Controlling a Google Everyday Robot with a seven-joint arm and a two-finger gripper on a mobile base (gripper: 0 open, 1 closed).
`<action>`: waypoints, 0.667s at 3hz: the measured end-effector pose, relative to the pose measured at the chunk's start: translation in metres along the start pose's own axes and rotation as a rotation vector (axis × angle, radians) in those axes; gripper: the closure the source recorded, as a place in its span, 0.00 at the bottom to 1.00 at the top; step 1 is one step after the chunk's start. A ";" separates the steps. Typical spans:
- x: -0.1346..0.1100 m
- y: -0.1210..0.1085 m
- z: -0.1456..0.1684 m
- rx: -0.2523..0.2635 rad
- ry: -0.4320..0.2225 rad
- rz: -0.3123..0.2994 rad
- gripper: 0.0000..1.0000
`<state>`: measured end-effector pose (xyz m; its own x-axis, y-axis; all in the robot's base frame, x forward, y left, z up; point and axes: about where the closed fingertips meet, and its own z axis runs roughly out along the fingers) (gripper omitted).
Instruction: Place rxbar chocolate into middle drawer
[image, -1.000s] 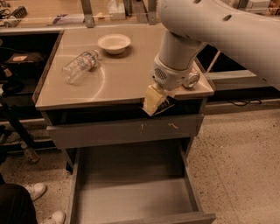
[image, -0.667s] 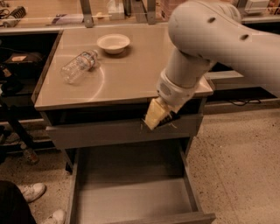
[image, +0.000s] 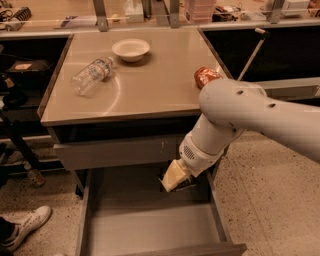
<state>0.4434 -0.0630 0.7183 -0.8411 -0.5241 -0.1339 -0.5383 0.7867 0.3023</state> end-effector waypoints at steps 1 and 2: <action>0.004 0.001 0.008 -0.013 0.006 0.008 1.00; 0.005 0.001 0.008 -0.014 0.006 0.008 1.00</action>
Offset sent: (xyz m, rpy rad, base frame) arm -0.0376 -0.0009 -0.0545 0.1001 0.1262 -0.0283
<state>0.4385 -0.0617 0.7101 -0.8449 -0.5201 -0.1255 -0.5309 0.7862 0.3162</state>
